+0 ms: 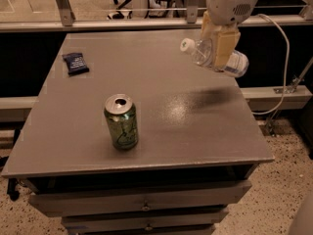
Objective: Knock blue plastic bottle over
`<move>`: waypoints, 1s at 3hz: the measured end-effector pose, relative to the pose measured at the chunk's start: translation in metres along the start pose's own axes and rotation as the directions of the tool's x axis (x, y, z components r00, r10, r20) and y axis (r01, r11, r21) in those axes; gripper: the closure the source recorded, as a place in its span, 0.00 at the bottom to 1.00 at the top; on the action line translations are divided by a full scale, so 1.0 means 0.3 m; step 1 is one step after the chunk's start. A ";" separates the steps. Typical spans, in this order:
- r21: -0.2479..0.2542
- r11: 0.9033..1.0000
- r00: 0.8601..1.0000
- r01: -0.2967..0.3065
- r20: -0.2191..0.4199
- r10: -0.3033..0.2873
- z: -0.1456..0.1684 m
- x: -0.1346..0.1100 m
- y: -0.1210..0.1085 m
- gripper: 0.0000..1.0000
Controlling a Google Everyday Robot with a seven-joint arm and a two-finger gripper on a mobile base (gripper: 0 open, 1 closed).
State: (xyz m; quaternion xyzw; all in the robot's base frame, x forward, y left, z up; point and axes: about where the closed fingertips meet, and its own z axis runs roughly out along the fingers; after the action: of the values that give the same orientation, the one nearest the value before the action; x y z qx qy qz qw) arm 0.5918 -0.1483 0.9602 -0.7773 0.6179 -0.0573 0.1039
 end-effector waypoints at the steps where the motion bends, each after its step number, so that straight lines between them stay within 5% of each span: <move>1: 0.035 0.999 1.000 -0.002 0.004 0.002 -0.017 -0.001 -0.028 1.00; 3: -0.064 0.994 0.994 -0.092 0.055 0.095 0.189 -0.053 0.036 1.00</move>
Offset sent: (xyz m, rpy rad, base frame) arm -0.0054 0.0207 -0.0666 0.0296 0.1270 -0.0940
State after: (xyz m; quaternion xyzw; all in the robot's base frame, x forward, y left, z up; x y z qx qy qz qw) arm 0.5903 -0.1300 0.9033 -0.7517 0.6517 -0.0110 0.1003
